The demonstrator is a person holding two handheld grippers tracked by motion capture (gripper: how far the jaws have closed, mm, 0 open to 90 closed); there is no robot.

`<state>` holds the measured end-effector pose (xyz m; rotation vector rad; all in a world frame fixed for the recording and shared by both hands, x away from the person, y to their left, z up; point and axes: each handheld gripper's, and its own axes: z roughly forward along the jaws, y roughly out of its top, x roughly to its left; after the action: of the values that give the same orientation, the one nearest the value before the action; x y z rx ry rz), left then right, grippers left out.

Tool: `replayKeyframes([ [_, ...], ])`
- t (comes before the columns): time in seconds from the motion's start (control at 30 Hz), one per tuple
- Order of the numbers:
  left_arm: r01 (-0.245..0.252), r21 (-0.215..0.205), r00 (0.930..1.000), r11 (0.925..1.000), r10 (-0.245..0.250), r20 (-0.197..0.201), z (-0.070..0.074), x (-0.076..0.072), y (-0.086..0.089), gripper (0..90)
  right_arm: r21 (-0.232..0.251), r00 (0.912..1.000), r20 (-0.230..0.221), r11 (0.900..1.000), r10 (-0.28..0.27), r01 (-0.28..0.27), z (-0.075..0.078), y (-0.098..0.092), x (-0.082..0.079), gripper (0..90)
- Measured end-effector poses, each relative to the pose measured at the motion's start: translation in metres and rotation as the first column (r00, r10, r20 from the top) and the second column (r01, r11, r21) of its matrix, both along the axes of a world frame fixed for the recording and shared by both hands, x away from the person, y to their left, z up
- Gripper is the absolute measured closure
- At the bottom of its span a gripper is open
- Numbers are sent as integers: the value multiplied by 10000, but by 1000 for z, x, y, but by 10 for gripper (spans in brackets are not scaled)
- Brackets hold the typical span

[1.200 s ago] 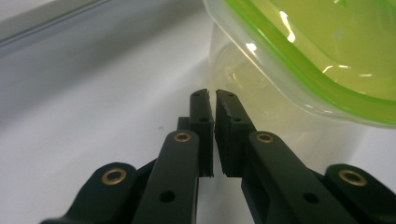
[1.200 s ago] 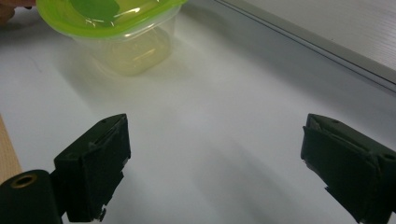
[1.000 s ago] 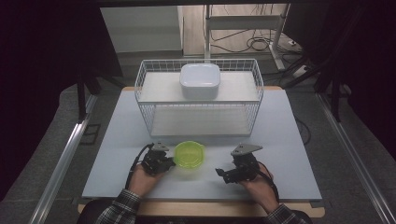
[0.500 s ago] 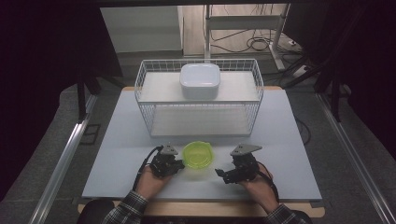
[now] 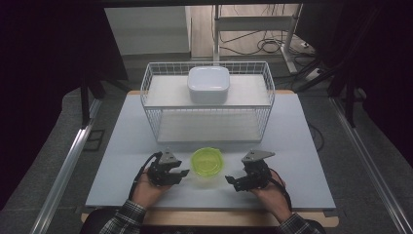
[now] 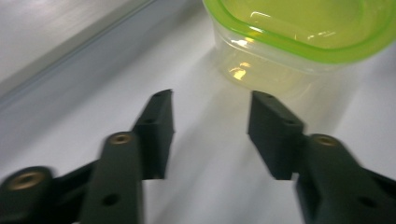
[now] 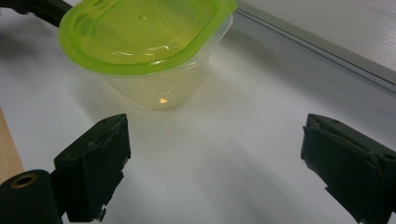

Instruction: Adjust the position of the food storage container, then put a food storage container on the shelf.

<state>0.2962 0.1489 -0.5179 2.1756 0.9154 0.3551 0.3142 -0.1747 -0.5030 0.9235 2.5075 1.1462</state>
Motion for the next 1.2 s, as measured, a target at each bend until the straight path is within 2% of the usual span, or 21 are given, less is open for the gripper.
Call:
replayKeyframes([
  [0.13, -67, -4, 10000, 10000, 67, 56, 3, -8, 9, 343, 33, 10000, 8, 10000, 3, -3, 0, 0, 0, 84],
  [0.23, -64, -228, 9999, 9997, 67, 109, 5, -11, 16, 285, 31, 10000, 5, 10000, -5, 5, 0, 0, 0, 83],
  [0.4, -279, -866, 9995, 9959, 290, 114, 7, -16, 27, 176, 123, 10000, 72, 9999, -35, 34, 0, -1, 0, 82],
  [0.5, -306, -825, 9993, 9961, 323, 200, 7, -21, 31, 100, 167, 10000, 17, 9999, -7, 7, 0, -2, 1, 81],
  [0.63, -215, -822, 9989, 9964, 248, 396, 4, -26, 33, 69, 226, 10000, -60, 9997, 77, -75, -1, -2, 2, 81],
  [0.77, -187, -608, 9984, 9980, 219, 529, 2, -27, 32, 63, 286, 9998, -150, 9995, 95, -90, -2, -2, 2, 73],
  [1.03, -230, -476, 9976, 9986, 260, 645, 1, -27, 33, 62, 317, 9992, 81, 9987, -399, 396, 0, -3, 5, 20],
  [1.13, -233, -505, 9976, 9985, 265, 633, 1, -27, 33, 63, 652, 9981, 25, 9960, -618, 615, 3, -6, 7, 20],
  [1.2, -227, -497, 9977, 9985, 258, 623, 1, -27, 33, 63, 662, 9974, -40, 9952, -720, 721, 5, -8, 9, 20],
])
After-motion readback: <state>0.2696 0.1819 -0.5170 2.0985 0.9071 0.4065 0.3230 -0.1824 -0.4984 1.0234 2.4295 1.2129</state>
